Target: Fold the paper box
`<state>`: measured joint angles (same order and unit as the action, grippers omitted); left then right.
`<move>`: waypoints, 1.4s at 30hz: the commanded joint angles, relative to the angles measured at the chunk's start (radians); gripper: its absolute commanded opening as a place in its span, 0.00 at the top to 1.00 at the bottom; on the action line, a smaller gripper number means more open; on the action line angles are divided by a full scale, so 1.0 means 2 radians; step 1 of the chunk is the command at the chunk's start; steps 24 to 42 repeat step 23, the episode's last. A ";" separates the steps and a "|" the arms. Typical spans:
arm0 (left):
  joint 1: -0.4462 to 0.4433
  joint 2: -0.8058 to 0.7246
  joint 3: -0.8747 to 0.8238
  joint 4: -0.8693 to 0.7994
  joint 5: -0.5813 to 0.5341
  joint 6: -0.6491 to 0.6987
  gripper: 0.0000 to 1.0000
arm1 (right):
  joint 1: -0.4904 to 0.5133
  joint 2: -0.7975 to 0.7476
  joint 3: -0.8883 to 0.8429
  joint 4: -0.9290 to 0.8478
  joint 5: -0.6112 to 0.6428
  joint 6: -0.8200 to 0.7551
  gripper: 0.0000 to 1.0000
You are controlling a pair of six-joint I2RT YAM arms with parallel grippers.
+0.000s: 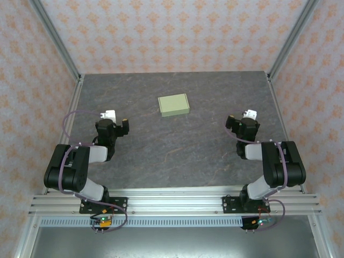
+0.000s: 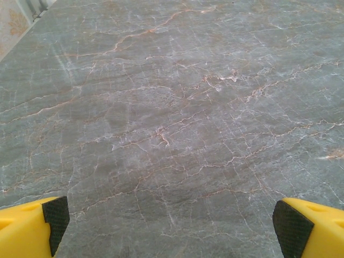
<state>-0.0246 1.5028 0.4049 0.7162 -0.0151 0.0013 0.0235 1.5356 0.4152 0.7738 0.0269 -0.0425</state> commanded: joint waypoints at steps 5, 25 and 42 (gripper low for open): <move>-0.002 -0.002 0.011 0.014 -0.013 0.007 0.00 | 0.002 -0.008 0.002 -0.002 0.009 -0.002 0.01; -0.003 -0.002 0.011 0.013 -0.014 0.007 0.00 | 0.003 -0.008 0.003 -0.003 0.007 -0.003 0.01; -0.003 -0.002 0.011 0.013 -0.014 0.007 0.00 | 0.003 -0.008 0.003 -0.003 0.007 -0.003 0.01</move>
